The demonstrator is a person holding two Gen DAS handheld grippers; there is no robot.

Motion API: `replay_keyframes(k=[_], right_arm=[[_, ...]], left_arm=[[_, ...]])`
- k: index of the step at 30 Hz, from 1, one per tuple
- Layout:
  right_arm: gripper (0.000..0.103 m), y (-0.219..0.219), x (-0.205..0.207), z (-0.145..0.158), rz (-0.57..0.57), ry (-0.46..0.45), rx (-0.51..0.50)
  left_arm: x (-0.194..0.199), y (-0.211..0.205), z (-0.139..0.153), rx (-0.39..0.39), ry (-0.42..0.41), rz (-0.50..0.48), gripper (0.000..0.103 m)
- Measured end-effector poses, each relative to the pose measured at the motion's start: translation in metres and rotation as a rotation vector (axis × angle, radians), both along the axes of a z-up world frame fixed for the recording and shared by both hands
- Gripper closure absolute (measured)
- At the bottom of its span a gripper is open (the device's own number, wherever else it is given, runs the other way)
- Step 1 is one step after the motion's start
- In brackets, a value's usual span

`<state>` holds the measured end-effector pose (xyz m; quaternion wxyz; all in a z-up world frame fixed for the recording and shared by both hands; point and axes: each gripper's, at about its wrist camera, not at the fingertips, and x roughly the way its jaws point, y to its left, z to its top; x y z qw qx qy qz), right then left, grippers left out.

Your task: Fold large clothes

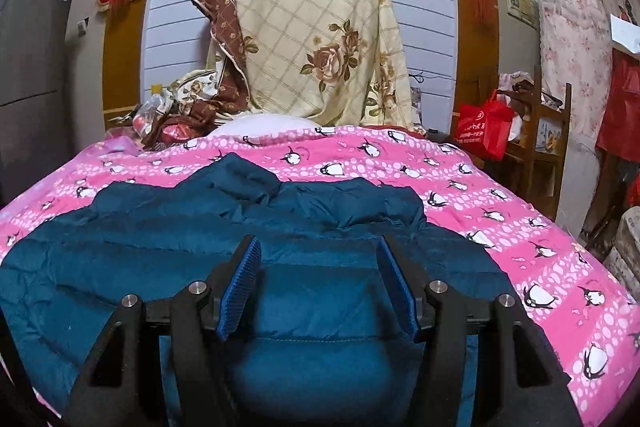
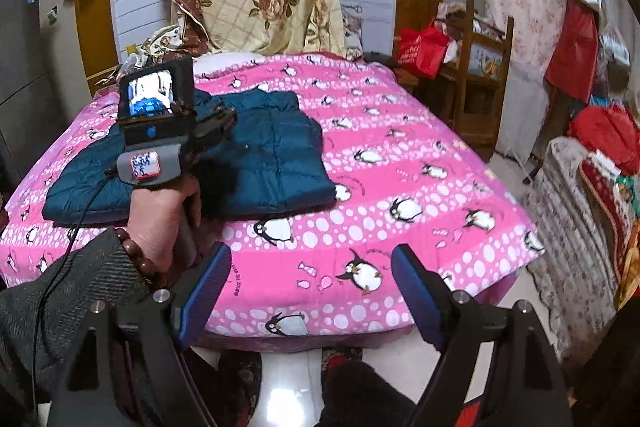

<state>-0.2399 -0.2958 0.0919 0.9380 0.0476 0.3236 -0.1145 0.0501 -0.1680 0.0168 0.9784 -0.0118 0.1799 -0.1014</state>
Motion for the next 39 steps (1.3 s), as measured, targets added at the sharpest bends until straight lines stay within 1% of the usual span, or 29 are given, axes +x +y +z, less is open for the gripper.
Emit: replay_keyframes(k=[3,7,10,12,14,16,18,21,24,25,26,27,30,31,33,34,35,36,37,38,39], right_arm=[[0.018,-0.004,-0.007,0.007,-0.006,-0.013,-0.004],[0.018,-0.01,-0.009,0.007,-0.013,-0.021,0.016],[0.018,-0.016,-0.001,0.002,-0.006,-0.03,0.049],[0.018,-0.021,0.011,-0.006,0.005,-0.03,0.081],[0.018,-0.027,0.025,-0.014,0.014,-0.032,0.11],[0.018,-0.033,0.038,-0.024,0.016,-0.028,0.136],[0.018,-0.041,0.054,-0.037,0.017,-0.024,0.16],[0.018,-0.048,0.071,-0.053,0.028,-0.03,0.177],[0.018,-0.054,0.087,-0.064,0.053,-0.037,0.191],[0.018,-0.055,0.091,-0.068,0.067,-0.05,0.201],[0.018,-0.056,0.096,-0.072,0.082,-0.063,0.215],[0.018,-0.056,0.098,-0.074,0.096,-0.076,0.227],[0.018,-0.061,0.104,-0.082,0.104,-0.127,0.298],[0.018,-0.062,0.105,-0.082,0.101,-0.142,0.311],[0.018,-0.063,0.106,-0.084,0.091,-0.152,0.324],[0.018,-0.063,0.107,-0.085,0.087,-0.154,0.329],[0.018,-0.063,0.108,-0.085,0.089,-0.156,0.331],[0.018,-0.062,0.11,-0.086,0.093,-0.155,0.333],[0.018,-0.062,0.111,-0.087,0.098,-0.151,0.337],[0.018,-0.062,0.113,-0.087,0.104,-0.147,0.343],[0.018,-0.062,0.114,-0.088,0.109,-0.144,0.348]], left_arm=[[0.0,0.002,-0.001,0.002,0.002,0.002,0.066],[0.003,0.014,0.001,-0.038,0.025,0.022,0.066],[0.004,0.026,0.003,-0.075,0.049,0.036,0.066],[0.004,0.033,0.002,-0.08,0.062,0.041,0.066],[0.007,0.042,0.0,-0.101,0.101,0.046,0.066],[0.014,0.053,-0.001,-0.12,0.158,0.068,0.066],[0.022,0.061,0.001,-0.118,0.191,0.063,0.066],[0.037,0.087,0.009,-0.129,0.256,0.066,0.066],[0.047,0.127,0.022,-0.124,0.256,0.102,0.066],[0.053,0.15,0.028,-0.117,0.251,0.12,0.066],[0.059,0.163,0.03,-0.108,0.256,0.125,0.066],[0.072,0.188,0.03,-0.091,0.28,0.135,0.066],[0.099,0.242,0.019,-0.05,0.328,0.199,0.066],[0.112,0.264,0.01,-0.046,0.368,0.215,0.066],[0.131,0.297,-0.011,-0.083,0.46,0.226,0.067],[0.139,0.311,-0.026,-0.107,0.516,0.195,0.067],[0.143,0.318,-0.037,-0.128,0.553,0.16,0.067],[0.145,0.325,-0.048,-0.16,0.572,0.106,0.067],[0.145,0.329,-0.052,-0.18,0.568,0.074,0.065],[0.144,0.33,-0.054,-0.197,0.568,0.06,0.063],[0.146,0.335,-0.059,-0.235,0.575,0.039,0.061]])
